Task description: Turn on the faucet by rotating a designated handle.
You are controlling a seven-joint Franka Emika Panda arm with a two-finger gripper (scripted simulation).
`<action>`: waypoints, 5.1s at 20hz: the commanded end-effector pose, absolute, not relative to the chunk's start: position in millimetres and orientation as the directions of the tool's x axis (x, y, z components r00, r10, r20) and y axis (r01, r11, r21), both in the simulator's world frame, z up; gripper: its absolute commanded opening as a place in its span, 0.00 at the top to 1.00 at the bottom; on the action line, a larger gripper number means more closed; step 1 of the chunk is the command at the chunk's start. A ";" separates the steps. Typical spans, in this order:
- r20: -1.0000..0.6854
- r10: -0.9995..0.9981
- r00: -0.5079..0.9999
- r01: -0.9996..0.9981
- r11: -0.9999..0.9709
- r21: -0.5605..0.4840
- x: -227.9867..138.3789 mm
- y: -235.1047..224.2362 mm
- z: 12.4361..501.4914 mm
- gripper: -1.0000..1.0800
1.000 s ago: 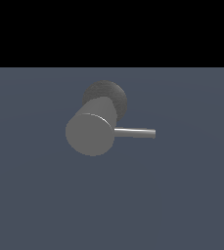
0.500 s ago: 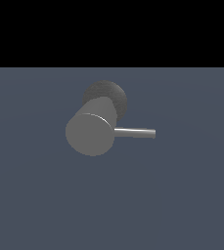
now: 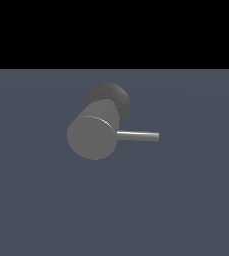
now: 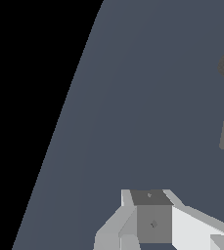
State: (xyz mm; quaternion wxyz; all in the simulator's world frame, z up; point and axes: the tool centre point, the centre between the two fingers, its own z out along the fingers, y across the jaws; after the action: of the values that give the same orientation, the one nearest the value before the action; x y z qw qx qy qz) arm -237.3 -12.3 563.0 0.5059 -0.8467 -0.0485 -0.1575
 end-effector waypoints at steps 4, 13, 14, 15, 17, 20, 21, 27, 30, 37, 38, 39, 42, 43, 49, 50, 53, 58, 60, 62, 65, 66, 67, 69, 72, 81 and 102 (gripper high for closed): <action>0.339 -0.071 0.938 0.265 -0.481 -0.836 -234.7 -7.7 571.5 1.00; 0.390 -0.020 0.920 0.328 -0.503 -0.799 -233.9 -0.6 572.8 1.00; 0.393 -0.017 0.919 0.331 -0.504 -0.797 -234.0 -0.5 572.2 1.00; 0.395 -0.015 0.919 0.334 -0.505 -0.796 -234.1 -0.4 571.9 1.00; 0.395 -0.015 0.919 0.334 -0.505 -0.796 -234.1 -0.4 571.9 1.00; 0.392 -0.020 0.920 0.330 -0.503 -0.799 -233.9 -0.7 572.6 1.00; 0.393 -0.021 0.919 0.330 -0.500 -0.800 -233.8 -1.0 572.8 1.00; 0.405 -0.047 0.913 0.341 -0.456 -0.822 -231.8 -7.4 576.8 1.00; 0.413 -0.072 0.908 0.348 -0.417 -0.840 -230.0 -13.2 580.0 1.00; 0.427 -0.168 0.888 0.375 -0.270 -0.887 -222.4 -37.1 589.7 1.00; 0.427 -0.187 0.885 0.379 -0.242 -0.893 -220.8 -42.0 591.0 1.00; 0.426 -0.208 0.881 0.384 -0.213 -0.898 -219.1 -47.4 592.2 1.00; 0.414 -0.278 0.867 0.398 -0.115 -0.910 -212.9 -66.2 594.8 1.00; 0.407 -0.303 0.862 0.402 -0.081 -0.912 -210.6 -73.2 595.1 1.00; 0.331 -0.449 0.830 0.423 0.119 -0.898 -194.6 -118.0 589.2 1.00; 0.312 -0.472 0.824 0.425 0.151 -0.893 -191.7 -125.7 586.9 1.00; 0.249 -0.537 0.806 0.430 0.242 -0.870 -182.5 -148.9 577.1 1.00; 0.115 -0.627 0.770 0.432 0.381 -0.817 -165.9 -186.7 551.6 1.00; 0.054 -0.655 0.754 0.431 0.431 -0.793 -158.9 -200.9 538.2 1.00; -0.012 -0.678 0.735 0.429 0.479 -0.766 -152.0 -214.4 522.8 1.00; -0.115 -0.701 0.704 0.424 0.544 -0.724 -141.5 -232.9 496.4 1.00; -0.151 -0.706 0.692 0.422 0.565 -0.709 -138.1 -238.6 486.7 1.00; -0.187 -0.709 0.680 0.419 0.585 -0.694 -134.8 -243.9 476.5 1.00; -0.260 -0.711 0.653 0.413 0.623 -0.665 -128.2 -253.5 455.0 1.00; -0.370 -0.703 0.608 0.402 0.674 -0.619 -119.1 -265.2 419.6 1.00; -0.677 -0.599 0.428 0.357 0.800 -0.483 -100.5 -277.1 296.3 1.00; -0.940 -0.335 0.070 0.265 0.914 -0.306 -112.8 -234.0 109.4 1.00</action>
State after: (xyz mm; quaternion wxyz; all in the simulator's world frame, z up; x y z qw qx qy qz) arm -111.5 -235.9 115.2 0.7353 -0.0291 0.6444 -0.2079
